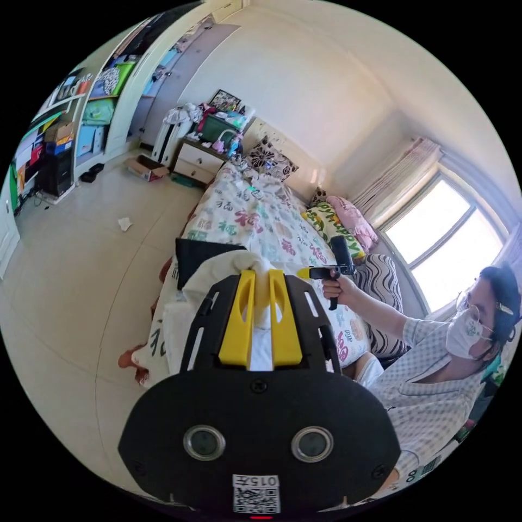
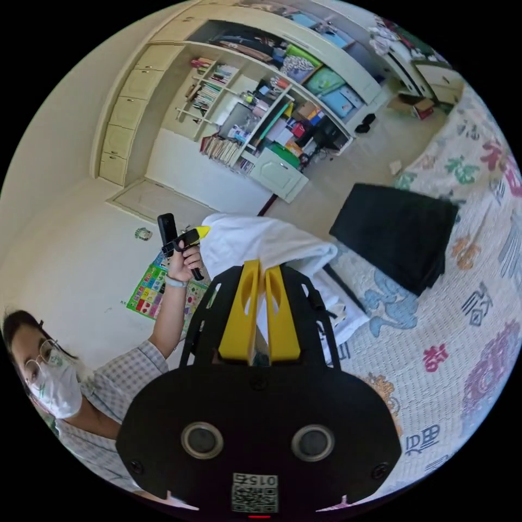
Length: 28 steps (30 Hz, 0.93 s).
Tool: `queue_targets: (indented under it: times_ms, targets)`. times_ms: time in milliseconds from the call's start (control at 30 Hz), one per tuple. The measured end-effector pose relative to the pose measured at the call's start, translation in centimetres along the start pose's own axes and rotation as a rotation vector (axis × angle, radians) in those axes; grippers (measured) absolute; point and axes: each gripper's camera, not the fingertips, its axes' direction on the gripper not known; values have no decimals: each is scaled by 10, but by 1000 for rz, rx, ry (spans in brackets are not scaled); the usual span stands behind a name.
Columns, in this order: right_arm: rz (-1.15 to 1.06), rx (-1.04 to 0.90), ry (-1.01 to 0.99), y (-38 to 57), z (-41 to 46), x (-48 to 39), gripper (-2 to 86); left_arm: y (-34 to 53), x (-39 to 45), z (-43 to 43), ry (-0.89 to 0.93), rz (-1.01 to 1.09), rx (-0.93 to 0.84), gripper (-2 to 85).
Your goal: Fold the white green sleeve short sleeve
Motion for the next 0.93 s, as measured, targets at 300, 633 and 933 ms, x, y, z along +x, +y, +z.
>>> queue_targets:
  times_ms: [300,633,933]
  targets:
    - [-25,110,192,-57,-47,7,10,-61,-5,56,-58,54,37,43]
    - [203,5,367,-49,-24,66,32,-38,-39,144,-360,-30,-136,33]
    - [55,-85,107,52,-47,-7,41,132,68,39,-305,100,4,96]
